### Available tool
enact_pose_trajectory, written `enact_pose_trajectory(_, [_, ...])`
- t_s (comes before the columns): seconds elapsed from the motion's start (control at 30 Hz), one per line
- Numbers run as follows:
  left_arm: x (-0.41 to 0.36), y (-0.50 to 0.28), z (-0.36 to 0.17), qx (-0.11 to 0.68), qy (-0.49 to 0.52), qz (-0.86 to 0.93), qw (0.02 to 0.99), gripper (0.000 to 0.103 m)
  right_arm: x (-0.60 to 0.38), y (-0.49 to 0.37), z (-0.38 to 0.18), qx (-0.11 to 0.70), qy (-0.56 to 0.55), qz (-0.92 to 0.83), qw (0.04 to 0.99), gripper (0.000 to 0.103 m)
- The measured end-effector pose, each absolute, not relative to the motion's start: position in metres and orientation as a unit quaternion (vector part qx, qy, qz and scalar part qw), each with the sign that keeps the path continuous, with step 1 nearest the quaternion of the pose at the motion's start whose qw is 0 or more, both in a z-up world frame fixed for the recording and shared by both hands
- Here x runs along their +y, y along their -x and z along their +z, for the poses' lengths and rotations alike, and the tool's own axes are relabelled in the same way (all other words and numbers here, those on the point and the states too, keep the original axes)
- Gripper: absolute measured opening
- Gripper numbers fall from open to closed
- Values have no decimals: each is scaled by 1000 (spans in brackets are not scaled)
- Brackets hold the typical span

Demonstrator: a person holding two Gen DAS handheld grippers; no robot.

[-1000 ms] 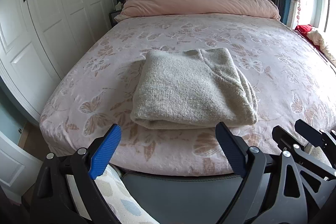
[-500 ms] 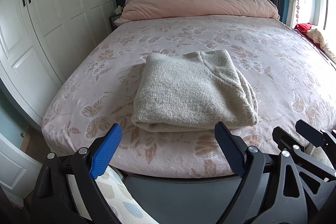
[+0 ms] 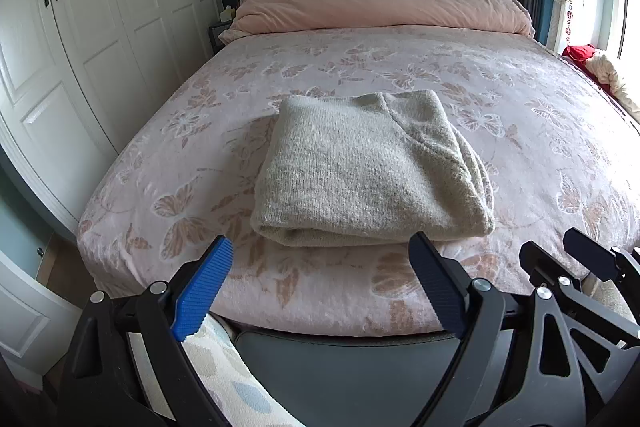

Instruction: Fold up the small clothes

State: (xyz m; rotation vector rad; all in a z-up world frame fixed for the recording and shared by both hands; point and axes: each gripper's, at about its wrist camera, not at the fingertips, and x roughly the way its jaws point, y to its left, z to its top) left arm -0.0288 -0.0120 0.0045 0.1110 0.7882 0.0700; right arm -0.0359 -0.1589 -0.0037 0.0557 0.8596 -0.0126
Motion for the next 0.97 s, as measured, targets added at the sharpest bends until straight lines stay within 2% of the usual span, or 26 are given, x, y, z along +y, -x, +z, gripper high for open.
enact_pose_trajectory(0.97, [-8, 27, -4, 402, -42, 43, 914, 85, -164, 39, -9, 422, -18, 2, 906, 42])
